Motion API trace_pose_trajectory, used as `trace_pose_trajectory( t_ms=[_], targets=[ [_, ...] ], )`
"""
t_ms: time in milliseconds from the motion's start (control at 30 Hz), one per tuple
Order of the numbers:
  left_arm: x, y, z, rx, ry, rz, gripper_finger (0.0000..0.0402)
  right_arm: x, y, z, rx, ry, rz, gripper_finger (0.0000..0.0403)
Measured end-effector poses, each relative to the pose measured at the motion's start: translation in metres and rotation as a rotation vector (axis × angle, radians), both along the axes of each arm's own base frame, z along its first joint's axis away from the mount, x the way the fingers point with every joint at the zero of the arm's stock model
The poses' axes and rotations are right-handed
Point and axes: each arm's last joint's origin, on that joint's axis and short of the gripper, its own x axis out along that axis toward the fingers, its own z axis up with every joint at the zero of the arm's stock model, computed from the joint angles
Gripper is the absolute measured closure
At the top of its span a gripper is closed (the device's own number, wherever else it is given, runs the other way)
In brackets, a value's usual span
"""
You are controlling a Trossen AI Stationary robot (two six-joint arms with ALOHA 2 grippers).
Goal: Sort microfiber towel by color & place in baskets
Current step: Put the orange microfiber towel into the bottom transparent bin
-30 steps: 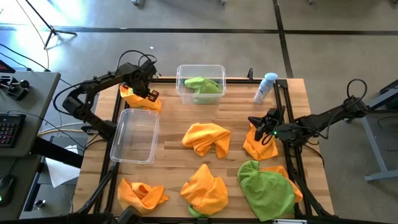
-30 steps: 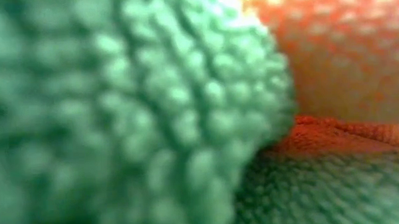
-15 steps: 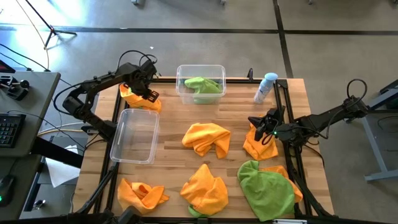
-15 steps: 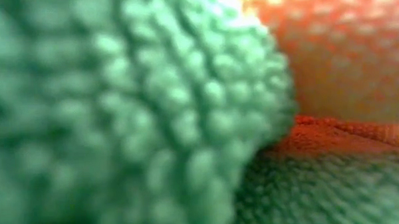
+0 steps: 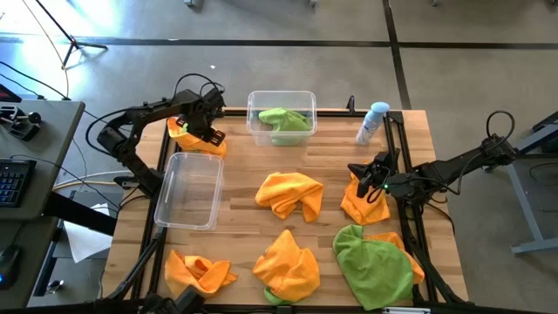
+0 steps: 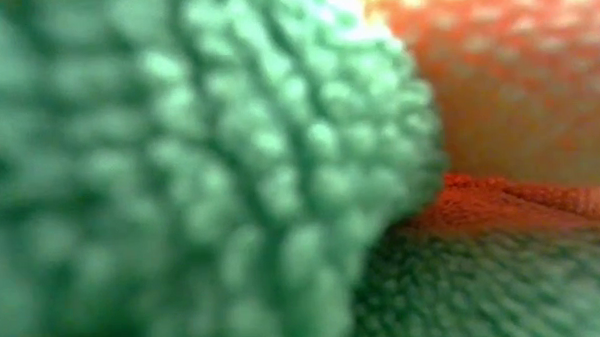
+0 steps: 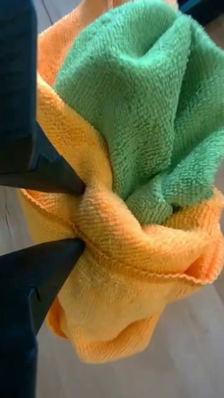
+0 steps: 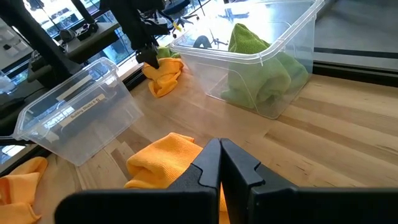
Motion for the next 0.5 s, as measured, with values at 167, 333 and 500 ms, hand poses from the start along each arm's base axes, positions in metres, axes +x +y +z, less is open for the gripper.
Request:
trace_pose_trajectory(
  t_ms=[167,333,500],
  targets=[
    [0.002,-0.004,0.002,0.001,0.000,-0.013,0.0356,0.000,0.000,0.000,0.000,0.000,0.000,0.0402],
    [0.000,-0.011,0.015,0.024,-0.019,-0.027,0.0393,0.000,0.000,0.000,0.000,0.000,0.000,0.0402],
    [-0.007,-0.024,0.036,0.060,-0.043,-0.038,0.0400,0.000,0.000,0.000,-0.007,0.004,0.002,0.0402]
  ],
)
